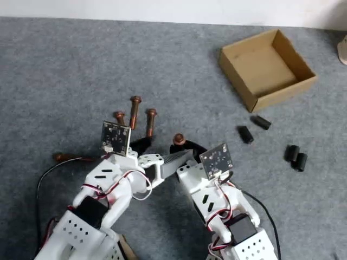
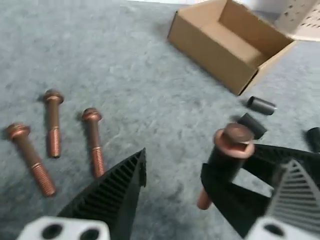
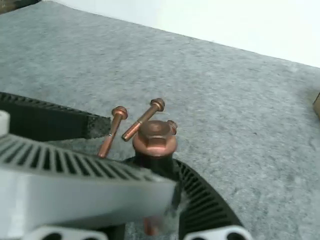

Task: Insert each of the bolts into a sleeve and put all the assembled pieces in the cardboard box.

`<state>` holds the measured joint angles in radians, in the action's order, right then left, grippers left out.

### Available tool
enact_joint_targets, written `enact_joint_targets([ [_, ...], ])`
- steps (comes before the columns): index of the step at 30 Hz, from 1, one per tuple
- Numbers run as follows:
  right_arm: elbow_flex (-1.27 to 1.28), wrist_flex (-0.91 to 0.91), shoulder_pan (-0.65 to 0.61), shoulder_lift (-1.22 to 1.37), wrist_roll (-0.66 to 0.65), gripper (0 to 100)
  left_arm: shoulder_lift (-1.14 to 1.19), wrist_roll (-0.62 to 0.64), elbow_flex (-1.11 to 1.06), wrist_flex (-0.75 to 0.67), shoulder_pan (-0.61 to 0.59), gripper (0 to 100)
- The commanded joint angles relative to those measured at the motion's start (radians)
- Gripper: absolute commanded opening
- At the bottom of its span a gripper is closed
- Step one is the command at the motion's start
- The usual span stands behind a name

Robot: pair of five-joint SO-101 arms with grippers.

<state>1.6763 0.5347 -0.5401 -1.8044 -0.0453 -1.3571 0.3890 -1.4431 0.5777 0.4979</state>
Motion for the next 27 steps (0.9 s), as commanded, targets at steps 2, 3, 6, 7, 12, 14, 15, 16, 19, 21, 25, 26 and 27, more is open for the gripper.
enact_joint_targets([
  [2, 0.102, -0.002, 0.012, -0.018, 0.011, 0.5, -0.001, -0.012, 0.001, 0.089, -0.039, 43],
  [3, 0.102, -0.002, 0.012, -0.019, 0.011, 0.5, -0.001, -0.012, 0.001, 0.104, -0.065, 43],
  [6, 0.102, -0.002, 0.012, -0.019, 0.011, 0.5, -0.004, -0.006, 0.015, 0.127, -0.154, 43],
  [7, 0.102, -0.002, 0.012, -0.019, 0.011, 0.5, -0.01, -0.006, 0.028, 0.127, -0.188, 43],
  [12, 0.102, -0.002, 0.012, -0.013, 0.011, 0.5, -0.156, -0.003, 0.119, 0.164, -0.232, 43],
  [14, 0.102, -0.002, 0.013, -0.013, 0.011, 0.5, -0.228, 0.025, 0.168, 0.238, -0.213, 43],
  [15, 0.102, -0.002, 0.022, -0.012, 0.011, 0.5, -0.255, 0.049, 0.194, 0.284, -0.211, 43],
  [16, 0.102, -0.002, 0.042, -0.012, 0.011, 0.5, -0.282, 0.068, 0.208, 0.319, -0.223, 43],
  [19, 0.102, -0.002, 0.11, -0.013, 0.011, 0.5, -0.314, 0.075, 0.191, 0.376, -0.312, 43],
  [21, 0.102, -0.002, 0.153, -0.012, 0.011, 0.5, -0.323, 0.075, 0.142, 0.385, -0.383, 43],
  [25, 0.102, -0.002, 0.197, -0.01, 0.011, 0.5, -0.328, 0.075, 0.031, 0.379, -0.473, 43],
  [26, 0.102, -0.002, 0.216, -0.01, 0.011, 0.5, -0.328, 0.075, 0.018, 0.384, -0.492, 43],
  [27, 0.102, -0.002, 0.232, -0.01, 0.009, 0.5, -0.328, 0.075, 0.002, 0.384, -0.506, 43],
])
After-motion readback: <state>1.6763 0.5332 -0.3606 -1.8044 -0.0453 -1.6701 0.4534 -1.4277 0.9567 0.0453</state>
